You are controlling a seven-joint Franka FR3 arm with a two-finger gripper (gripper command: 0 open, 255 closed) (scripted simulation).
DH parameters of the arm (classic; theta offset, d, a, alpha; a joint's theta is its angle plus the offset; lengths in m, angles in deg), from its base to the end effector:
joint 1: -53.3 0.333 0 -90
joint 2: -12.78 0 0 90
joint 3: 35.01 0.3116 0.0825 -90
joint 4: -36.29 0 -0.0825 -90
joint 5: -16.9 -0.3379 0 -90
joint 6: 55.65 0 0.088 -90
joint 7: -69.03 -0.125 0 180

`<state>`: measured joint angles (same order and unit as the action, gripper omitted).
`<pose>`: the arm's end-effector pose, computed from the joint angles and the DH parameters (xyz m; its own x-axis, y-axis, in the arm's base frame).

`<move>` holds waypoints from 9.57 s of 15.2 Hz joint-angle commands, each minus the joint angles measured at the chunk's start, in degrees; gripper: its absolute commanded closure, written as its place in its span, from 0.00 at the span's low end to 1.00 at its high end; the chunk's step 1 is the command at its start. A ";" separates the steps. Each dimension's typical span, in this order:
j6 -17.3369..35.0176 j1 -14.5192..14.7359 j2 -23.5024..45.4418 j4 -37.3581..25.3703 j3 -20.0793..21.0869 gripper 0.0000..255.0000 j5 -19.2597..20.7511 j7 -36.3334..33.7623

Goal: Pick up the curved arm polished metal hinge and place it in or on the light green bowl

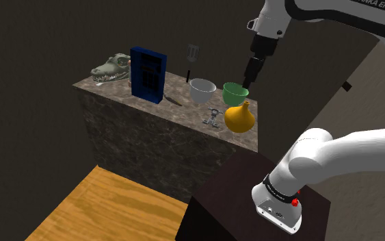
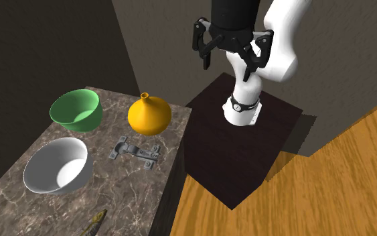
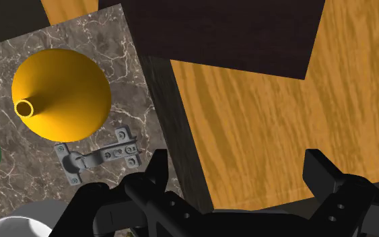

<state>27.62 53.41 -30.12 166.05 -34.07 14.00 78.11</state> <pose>0.2610 0.0133 0.5881 0.9827 0.1766 -0.0556 0.1740 -0.9835 -0.0487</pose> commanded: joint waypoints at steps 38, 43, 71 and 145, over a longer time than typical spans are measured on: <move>55.49 -1.79 57.26 0.46 -14.98 0.00 -10.20 41.38; 57.93 -1.99 59.43 0.84 -14.36 0.00 -11.51 42.26; 49.93 -1.10 51.80 -0.03 -15.86 1.00 -7.27 38.80; 23.89 -23.01 80.00 -50.14 -23.57 0.00 -13.81 63.71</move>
<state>51.50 30.40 49.88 115.90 -57.65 0.18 141.82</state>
